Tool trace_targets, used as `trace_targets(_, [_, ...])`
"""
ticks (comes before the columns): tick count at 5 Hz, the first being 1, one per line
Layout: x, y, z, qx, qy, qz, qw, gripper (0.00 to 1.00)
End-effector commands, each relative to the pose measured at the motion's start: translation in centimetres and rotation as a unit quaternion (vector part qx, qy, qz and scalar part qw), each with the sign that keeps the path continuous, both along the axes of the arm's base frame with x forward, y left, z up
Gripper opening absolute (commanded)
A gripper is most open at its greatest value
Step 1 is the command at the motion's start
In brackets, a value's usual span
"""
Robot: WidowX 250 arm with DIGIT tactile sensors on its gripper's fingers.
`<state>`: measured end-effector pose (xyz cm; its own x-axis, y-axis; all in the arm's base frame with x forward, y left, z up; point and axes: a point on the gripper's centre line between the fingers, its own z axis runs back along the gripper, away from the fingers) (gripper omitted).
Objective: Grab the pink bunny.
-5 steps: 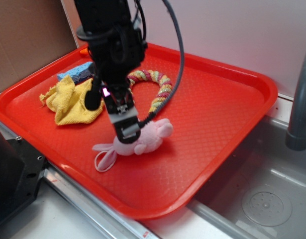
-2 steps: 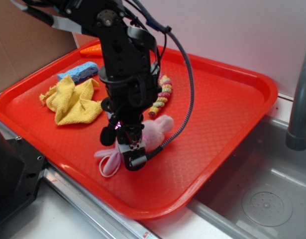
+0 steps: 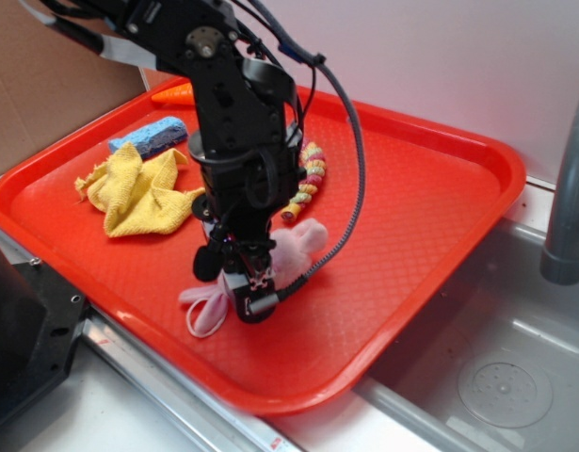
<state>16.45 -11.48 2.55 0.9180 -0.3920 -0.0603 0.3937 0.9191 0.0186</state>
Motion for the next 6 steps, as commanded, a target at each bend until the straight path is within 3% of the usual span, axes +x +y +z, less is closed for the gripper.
trace_targets(1, [0.6,0.5,2.9,-0.013,-0.007,0.04,0.999,0.0])
trace_targets(2, [2.3,2.3,7.8,-0.047,-0.005,0.108,0.993,0.0])
trace_targets(3, [3.0,4.5,12.0,-0.04,-0.024,0.196,0.979,0.0])
trace_targets(4, [2.7,6.9,15.8,-0.049,-0.029,0.286,0.957,0.0])
trace_targets(5, [2.3,8.8,17.7,-0.045,-0.04,0.328,0.943,0.0])
trace_targets(6, [2.4,9.4,18.3,-0.037,-0.053,0.317,0.946,0.0])
